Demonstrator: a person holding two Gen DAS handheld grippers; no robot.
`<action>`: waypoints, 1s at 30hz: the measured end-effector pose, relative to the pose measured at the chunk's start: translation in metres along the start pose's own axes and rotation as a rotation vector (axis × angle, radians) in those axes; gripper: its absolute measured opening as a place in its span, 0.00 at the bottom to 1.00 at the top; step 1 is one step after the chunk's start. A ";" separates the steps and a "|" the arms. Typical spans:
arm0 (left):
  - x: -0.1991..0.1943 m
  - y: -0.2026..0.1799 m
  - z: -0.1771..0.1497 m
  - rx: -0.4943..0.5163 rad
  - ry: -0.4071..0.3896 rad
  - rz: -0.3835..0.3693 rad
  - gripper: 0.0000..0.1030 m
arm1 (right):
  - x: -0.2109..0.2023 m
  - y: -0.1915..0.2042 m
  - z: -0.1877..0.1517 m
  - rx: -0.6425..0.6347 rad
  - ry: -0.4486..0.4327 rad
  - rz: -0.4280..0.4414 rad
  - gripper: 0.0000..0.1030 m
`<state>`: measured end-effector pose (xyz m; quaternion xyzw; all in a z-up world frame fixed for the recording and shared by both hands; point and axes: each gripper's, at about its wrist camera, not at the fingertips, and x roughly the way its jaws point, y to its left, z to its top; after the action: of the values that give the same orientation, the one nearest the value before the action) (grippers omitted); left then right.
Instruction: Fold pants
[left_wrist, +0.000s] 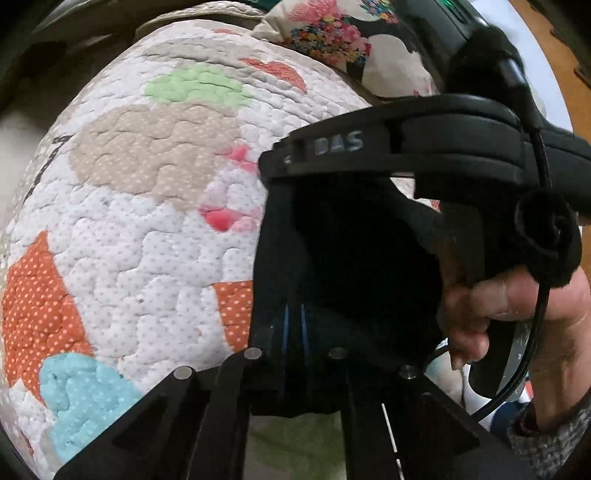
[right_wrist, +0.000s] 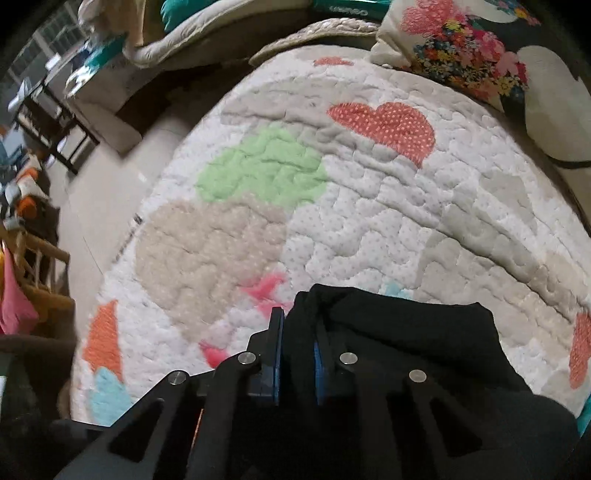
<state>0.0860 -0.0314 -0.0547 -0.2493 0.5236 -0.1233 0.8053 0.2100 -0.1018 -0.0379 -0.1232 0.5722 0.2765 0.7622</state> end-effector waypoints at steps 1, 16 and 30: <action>-0.003 0.001 0.000 -0.002 -0.003 0.002 0.05 | -0.002 0.001 0.001 0.004 -0.001 0.000 0.13; -0.098 0.110 0.004 -0.191 -0.137 0.178 0.06 | 0.016 0.110 0.074 -0.047 -0.085 0.071 0.32; -0.102 0.083 0.008 -0.107 -0.219 0.119 0.12 | -0.075 0.044 -0.033 0.134 -0.231 0.118 0.47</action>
<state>0.0453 0.0879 -0.0167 -0.2723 0.4520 -0.0193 0.8492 0.1436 -0.1035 0.0281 -0.0058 0.5040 0.2944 0.8119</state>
